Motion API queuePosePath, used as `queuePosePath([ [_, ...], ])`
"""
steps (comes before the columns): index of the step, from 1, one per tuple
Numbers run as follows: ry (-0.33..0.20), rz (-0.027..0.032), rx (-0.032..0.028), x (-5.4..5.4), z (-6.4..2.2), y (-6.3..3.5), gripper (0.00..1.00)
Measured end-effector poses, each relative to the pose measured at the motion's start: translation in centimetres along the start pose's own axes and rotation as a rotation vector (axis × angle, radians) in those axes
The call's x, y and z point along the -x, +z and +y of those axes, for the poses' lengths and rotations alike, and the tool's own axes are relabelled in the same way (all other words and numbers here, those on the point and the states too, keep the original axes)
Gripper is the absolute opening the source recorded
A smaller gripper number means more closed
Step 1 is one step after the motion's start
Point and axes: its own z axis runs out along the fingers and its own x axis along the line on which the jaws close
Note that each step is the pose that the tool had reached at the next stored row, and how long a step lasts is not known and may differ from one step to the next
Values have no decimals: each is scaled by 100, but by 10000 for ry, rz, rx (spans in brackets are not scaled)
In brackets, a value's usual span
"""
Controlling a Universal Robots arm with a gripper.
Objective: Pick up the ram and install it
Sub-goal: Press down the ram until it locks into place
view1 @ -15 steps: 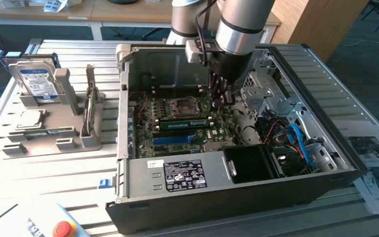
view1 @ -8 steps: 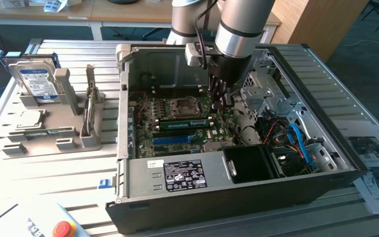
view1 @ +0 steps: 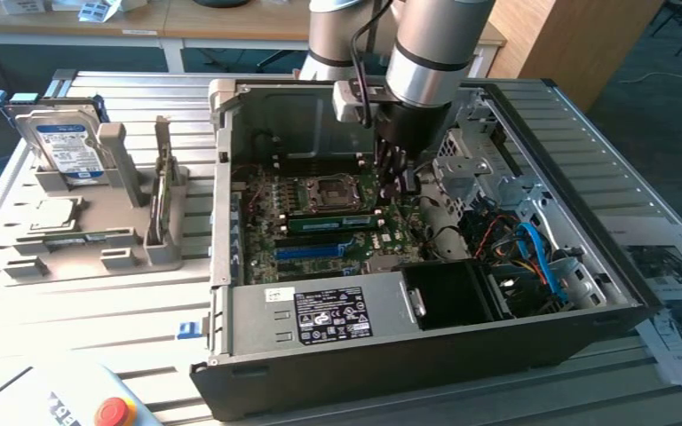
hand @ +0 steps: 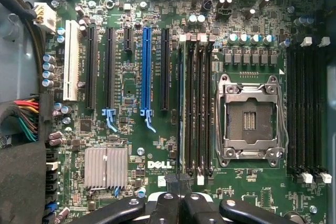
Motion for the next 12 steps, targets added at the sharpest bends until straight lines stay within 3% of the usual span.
queuePosePath([
  [12, 1, -2, -1, 1, -35, 0, 10],
])
